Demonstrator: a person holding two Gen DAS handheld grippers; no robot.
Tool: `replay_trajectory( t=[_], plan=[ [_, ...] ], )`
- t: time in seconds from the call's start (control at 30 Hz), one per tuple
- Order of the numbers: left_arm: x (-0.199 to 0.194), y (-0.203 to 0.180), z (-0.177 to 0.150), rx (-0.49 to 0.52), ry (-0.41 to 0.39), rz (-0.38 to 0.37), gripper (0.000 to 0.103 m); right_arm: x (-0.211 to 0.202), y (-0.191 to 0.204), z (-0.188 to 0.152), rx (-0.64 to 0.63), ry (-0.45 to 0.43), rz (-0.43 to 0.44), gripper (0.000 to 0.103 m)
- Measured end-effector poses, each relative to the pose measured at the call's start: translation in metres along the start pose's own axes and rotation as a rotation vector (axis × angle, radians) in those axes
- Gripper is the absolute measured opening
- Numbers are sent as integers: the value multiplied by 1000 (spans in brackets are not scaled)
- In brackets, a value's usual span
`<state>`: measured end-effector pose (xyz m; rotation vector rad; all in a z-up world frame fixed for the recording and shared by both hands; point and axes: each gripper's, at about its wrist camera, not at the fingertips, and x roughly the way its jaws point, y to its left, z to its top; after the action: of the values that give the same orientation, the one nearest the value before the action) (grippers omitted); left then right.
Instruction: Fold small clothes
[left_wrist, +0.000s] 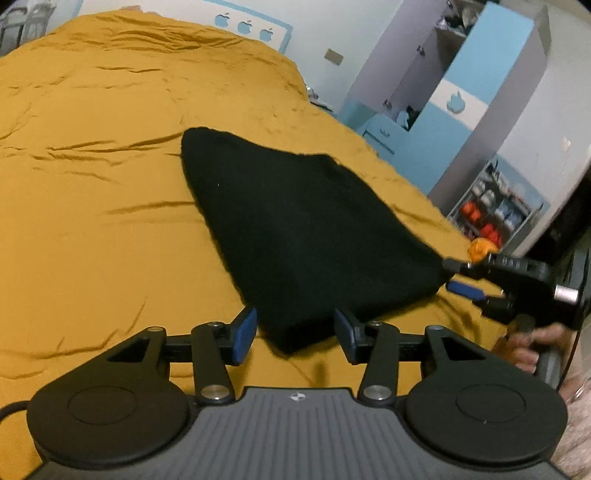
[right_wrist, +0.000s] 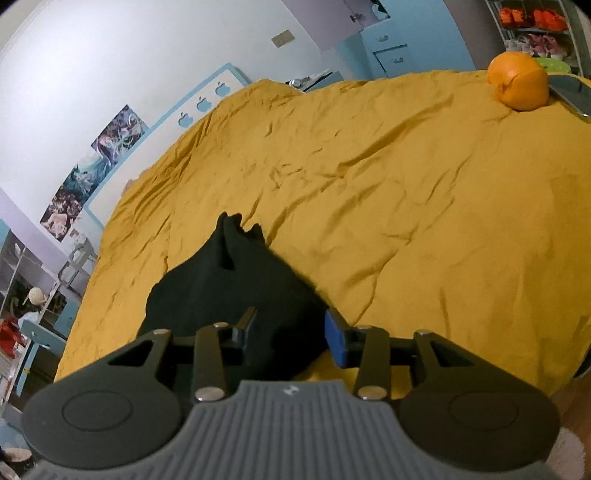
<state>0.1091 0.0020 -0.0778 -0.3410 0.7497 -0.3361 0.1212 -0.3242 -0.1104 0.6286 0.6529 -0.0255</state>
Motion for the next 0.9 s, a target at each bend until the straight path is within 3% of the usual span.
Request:
replay_trajectory(
  t=[0.07,0.17,0.33,0.5,0.53,0.57,0.7,0.9],
  plan=[
    [7,-2,0,18,27,4,60,5,-1,1,-1,10,-12,37],
    [11,-6,-5,55,42,27,60,9,-3,2,14,24,-10,37],
    [7,-10,-14,94,-2,21,33,11,2,4,-20,22,-19,37],
    [12,-22,-20,173,20,90,10,15,5,4,-43,20,-33,34],
    [11,-23,-21,173,14,93,9,16,6,4,-55,15,-50,16],
    [8,-25,-20,175,4,102,7,16,6,4,-61,18,-53,11],
    [-16,-36,-11,219,-58,126,4,5,6,11,-56,-22,-34,6],
    [12,-11,-28,144,82,103,4,27,-12,-1,-30,43,-67,6]
  ],
)
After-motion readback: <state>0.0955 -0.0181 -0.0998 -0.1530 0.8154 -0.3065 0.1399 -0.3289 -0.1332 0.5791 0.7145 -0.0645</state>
